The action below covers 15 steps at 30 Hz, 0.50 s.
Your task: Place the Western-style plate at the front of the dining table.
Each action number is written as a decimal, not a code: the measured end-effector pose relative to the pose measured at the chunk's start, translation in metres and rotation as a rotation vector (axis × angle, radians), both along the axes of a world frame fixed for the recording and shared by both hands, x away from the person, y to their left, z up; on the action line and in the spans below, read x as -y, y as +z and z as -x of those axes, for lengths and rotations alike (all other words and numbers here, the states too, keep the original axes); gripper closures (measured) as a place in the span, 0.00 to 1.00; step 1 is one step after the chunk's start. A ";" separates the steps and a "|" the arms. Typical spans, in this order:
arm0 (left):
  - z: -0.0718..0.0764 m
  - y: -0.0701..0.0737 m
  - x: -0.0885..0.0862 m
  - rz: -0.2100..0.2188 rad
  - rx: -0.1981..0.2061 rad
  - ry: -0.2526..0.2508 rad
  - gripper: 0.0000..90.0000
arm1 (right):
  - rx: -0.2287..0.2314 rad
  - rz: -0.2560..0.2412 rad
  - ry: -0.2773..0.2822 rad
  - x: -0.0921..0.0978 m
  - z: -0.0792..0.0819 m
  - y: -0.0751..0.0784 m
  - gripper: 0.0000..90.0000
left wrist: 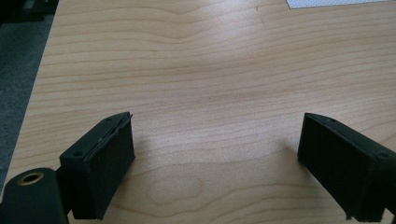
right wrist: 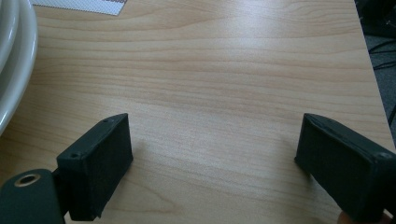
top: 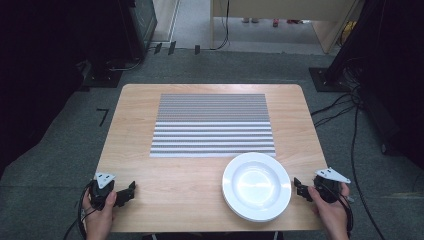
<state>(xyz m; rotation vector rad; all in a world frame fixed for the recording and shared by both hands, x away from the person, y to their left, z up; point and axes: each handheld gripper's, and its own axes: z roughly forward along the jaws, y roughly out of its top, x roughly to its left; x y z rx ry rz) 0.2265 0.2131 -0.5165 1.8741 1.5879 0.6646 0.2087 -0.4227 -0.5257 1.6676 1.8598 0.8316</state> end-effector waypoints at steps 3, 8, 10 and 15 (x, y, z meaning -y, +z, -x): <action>0.000 0.000 0.001 -0.002 -0.001 0.003 0.13 | 0.000 0.000 -0.001 0.000 0.000 0.000 0.12; 0.001 0.002 0.005 -0.004 -0.010 0.000 0.14 | 0.007 -0.005 -0.024 0.000 -0.001 0.001 0.16; 0.002 0.004 0.009 0.002 -0.007 -0.012 0.14 | 0.006 -0.022 -0.032 0.001 -0.001 0.002 0.16; 0.002 0.009 0.017 0.033 -0.004 -0.033 0.14 | 0.022 -0.034 -0.037 0.002 0.000 0.006 0.16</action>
